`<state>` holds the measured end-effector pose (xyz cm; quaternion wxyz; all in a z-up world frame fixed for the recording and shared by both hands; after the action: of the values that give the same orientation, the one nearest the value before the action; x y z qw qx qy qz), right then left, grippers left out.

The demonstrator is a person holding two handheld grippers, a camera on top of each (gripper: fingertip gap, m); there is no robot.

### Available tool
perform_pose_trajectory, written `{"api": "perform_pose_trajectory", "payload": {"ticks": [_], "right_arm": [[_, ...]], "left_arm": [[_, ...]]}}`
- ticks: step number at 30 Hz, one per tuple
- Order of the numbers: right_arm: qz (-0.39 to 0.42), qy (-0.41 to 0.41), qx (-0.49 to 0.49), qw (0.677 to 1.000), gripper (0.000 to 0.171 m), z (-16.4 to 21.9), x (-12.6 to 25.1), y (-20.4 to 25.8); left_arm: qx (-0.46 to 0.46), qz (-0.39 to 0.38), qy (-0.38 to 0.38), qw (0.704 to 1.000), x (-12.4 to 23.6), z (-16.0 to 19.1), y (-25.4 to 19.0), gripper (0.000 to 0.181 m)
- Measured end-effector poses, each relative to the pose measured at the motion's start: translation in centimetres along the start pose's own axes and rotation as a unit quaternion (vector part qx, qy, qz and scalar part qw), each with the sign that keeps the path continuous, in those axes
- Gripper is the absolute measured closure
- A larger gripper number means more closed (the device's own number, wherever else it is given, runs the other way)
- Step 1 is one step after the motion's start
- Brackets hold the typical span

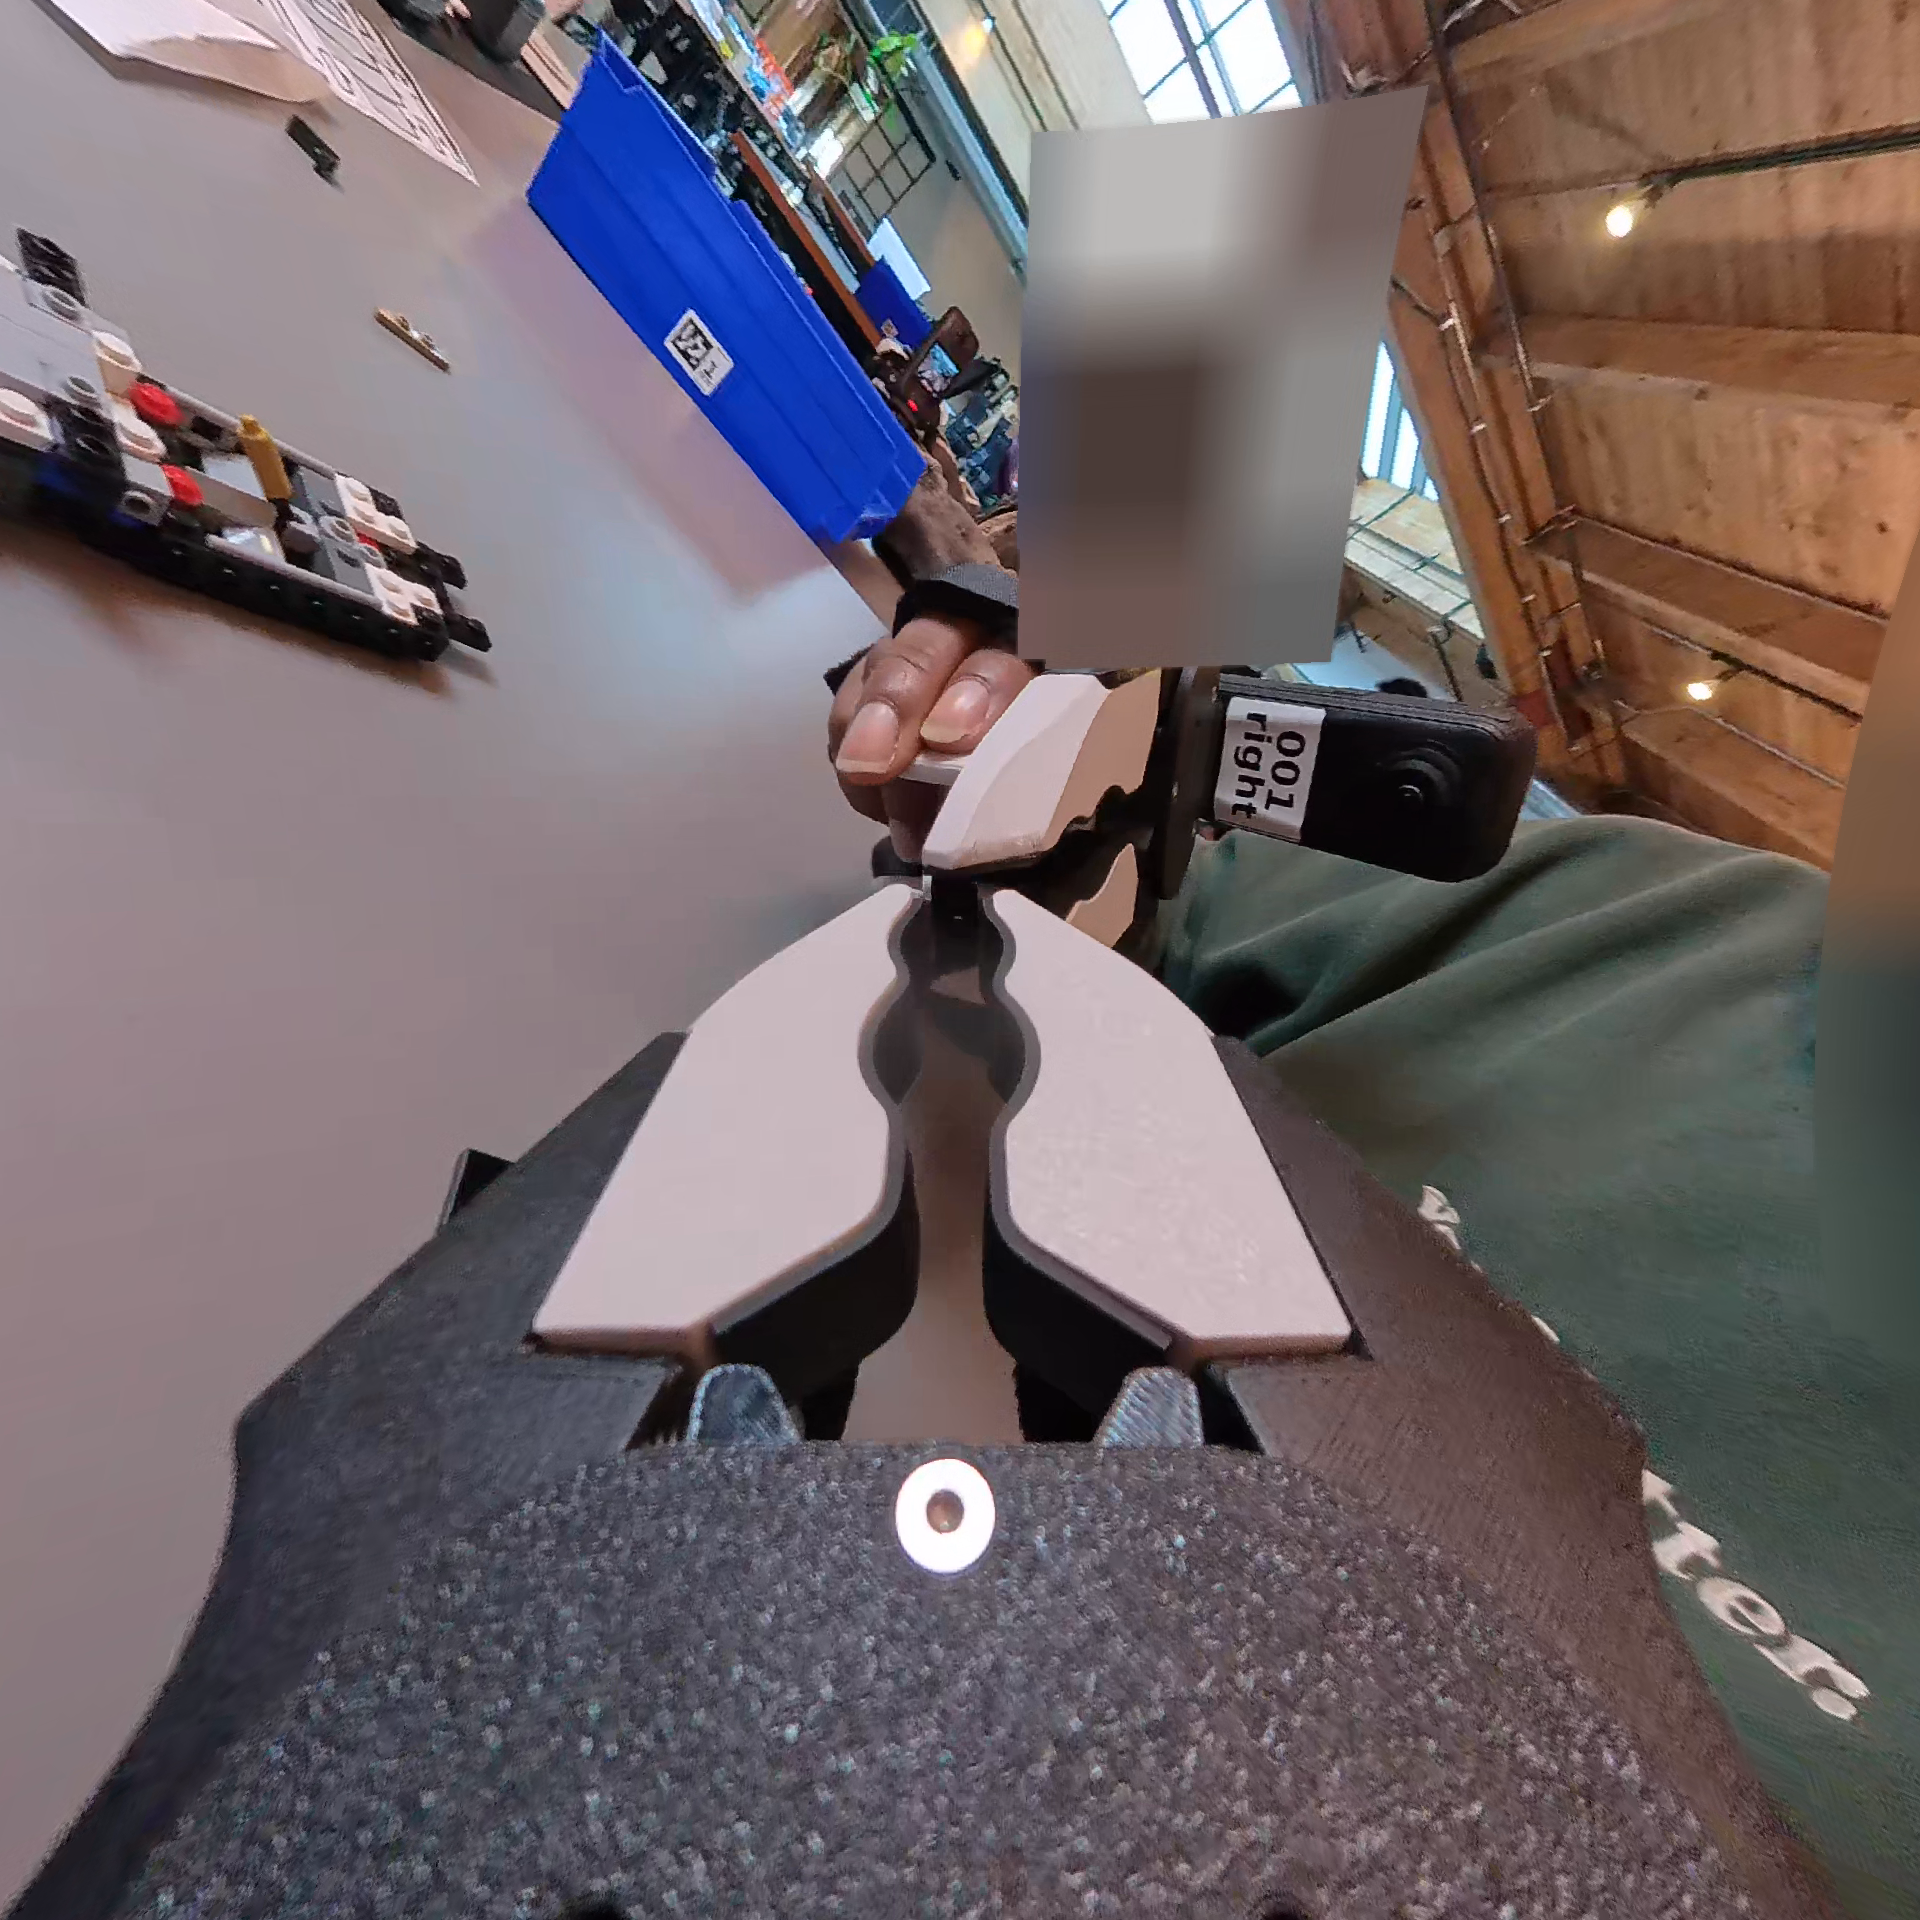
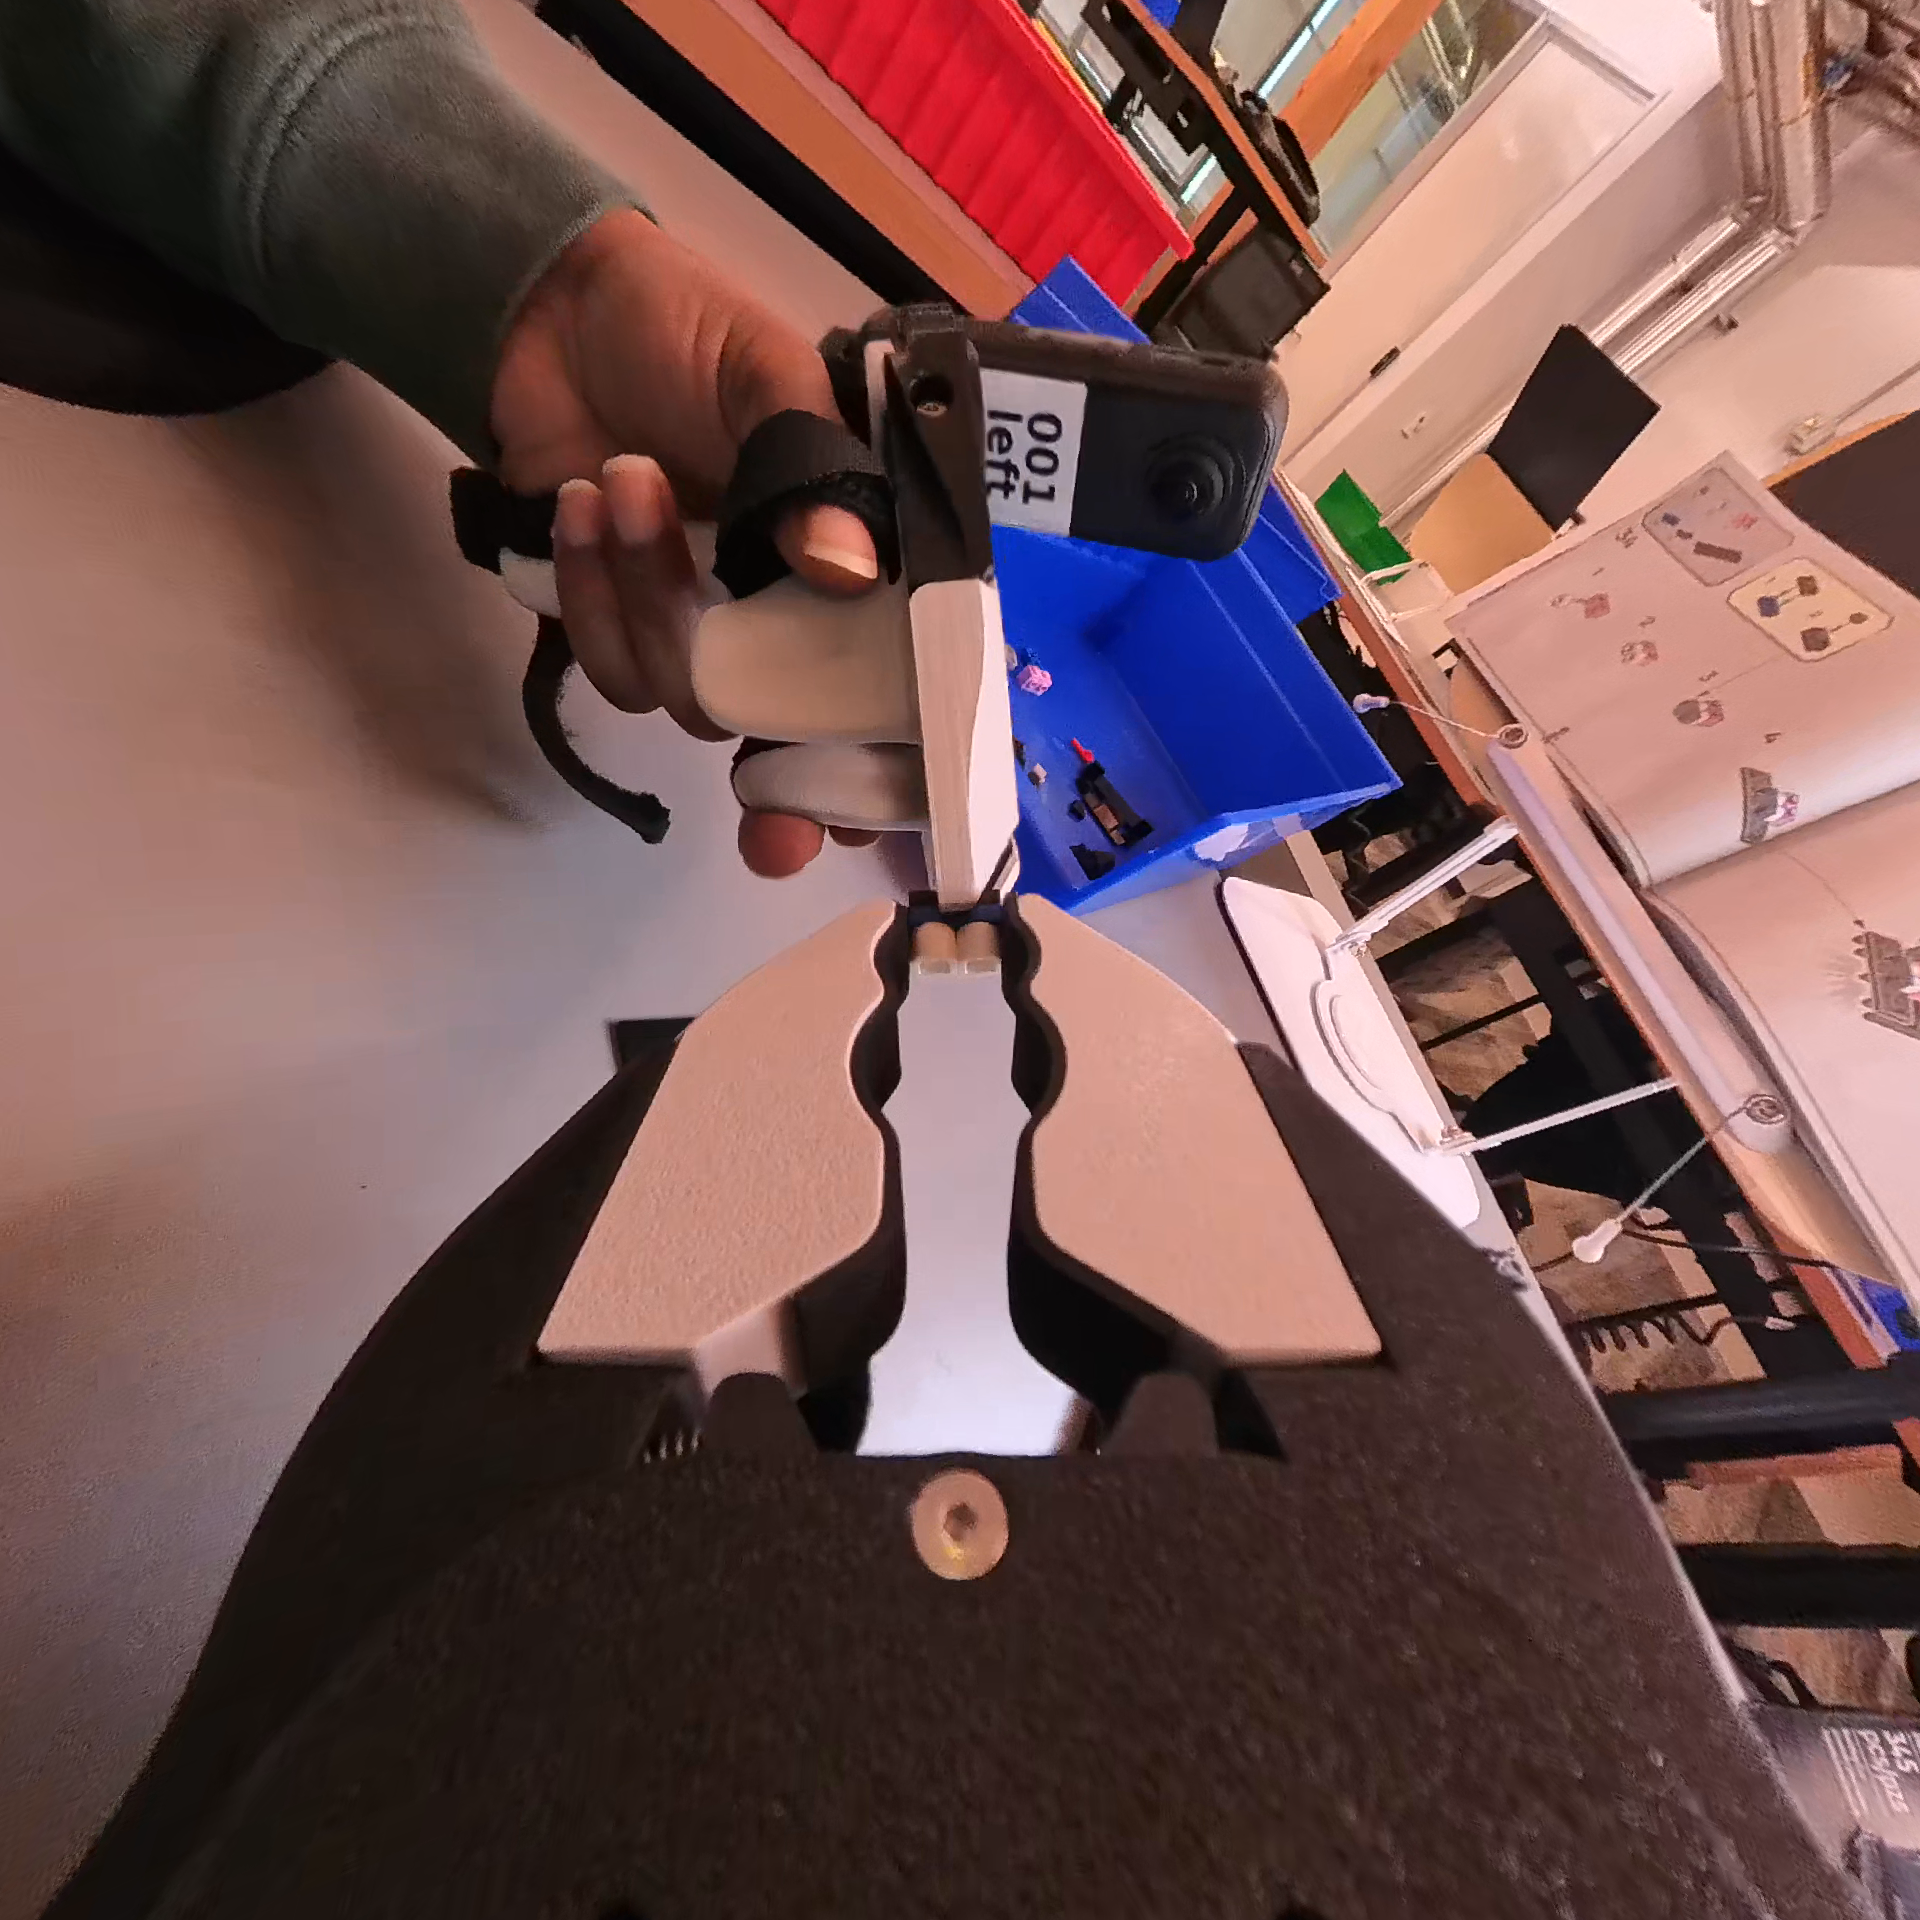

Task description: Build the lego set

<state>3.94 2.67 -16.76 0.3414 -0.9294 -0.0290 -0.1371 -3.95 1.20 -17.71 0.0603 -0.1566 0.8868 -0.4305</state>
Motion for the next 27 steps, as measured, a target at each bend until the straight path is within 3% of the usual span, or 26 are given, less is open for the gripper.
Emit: {"api": "perform_pose_trajectory", "payload": {"ticks": [21, 23, 25, 27], "right_arm": [[0.014, -0.02, 0.013, 1.0, 0.155, -1.5, 1.8, -1.2], [0.035, -0.031, -0.022, 0.999, 0.155, -1.1, 3.3, -2.9], [0.046, -0.027, -0.013, 0.998, 0.155, -1.1, 3.1, -3.1], [0.027, -0.02, -0.019, 0.999, 0.155, -0.7, 1.9, -2.4]], "left_arm": [[0.047, 0.074, -0.021, 0.996, 0.4, -0.8, -1.5, 0.173], [0.055, 0.04, -0.097, 0.993, 4.1, -3.0, -0.1, 0.174], [-0.056, -0.075, -0.064, 0.994, 5.1, -3.4, -0.2, 0.173], [-0.162, -0.221, -0.036, 0.961, 5.2, -4.4, 0.6, 0.173]]}}
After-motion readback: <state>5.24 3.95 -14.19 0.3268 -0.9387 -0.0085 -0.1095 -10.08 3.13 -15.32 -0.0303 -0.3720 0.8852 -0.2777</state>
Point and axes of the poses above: each gripper's, where its closed fingertips meet, x back along the fingers, z out of its underside, y = z × x across the jaws, the point moved 5 cm from there along x, back along the fingers, and after that the axes turned 1 degree about y, right-handed, at the moved point
